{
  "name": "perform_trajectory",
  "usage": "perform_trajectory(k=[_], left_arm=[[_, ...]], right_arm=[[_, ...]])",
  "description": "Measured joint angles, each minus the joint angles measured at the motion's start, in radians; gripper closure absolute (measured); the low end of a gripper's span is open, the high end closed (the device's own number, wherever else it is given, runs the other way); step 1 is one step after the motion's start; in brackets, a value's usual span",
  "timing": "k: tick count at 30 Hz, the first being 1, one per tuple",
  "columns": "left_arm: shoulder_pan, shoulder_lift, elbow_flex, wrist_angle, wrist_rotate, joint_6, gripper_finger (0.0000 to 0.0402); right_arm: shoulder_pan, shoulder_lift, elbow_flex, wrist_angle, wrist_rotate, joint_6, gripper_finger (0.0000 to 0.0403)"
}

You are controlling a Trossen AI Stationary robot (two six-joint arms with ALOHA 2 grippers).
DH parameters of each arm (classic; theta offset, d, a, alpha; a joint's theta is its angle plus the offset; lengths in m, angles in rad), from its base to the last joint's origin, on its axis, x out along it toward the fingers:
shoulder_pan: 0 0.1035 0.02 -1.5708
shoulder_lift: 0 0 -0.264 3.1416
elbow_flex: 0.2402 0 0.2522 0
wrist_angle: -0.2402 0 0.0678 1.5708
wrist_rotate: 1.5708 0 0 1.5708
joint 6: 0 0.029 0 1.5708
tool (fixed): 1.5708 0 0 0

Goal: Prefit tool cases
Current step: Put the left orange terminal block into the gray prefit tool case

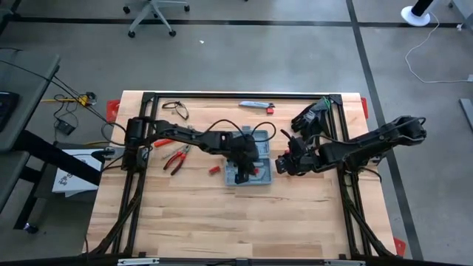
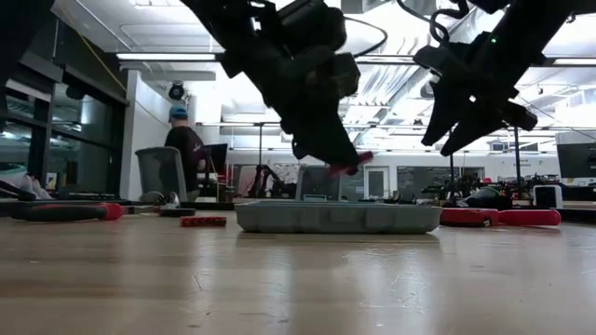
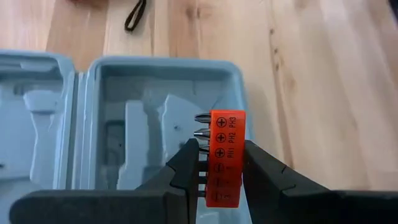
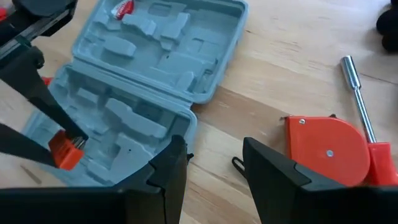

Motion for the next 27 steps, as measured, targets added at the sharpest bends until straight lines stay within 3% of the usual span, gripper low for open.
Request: perform_trajectory(k=[10,27], left_arm=[[-0.033,0.038,-0.001,0.033,-0.040,0.027,0.0323],[-0.027,0.029,-0.090,0.145,-0.064,0.003,0.0323]], right_arm=[[0.024,0.001,-0.153,0.277,-0.047,0.065,0.0254],[0.017,0.000,-0.173,0.398,-0.048,0.014,0.0254]])
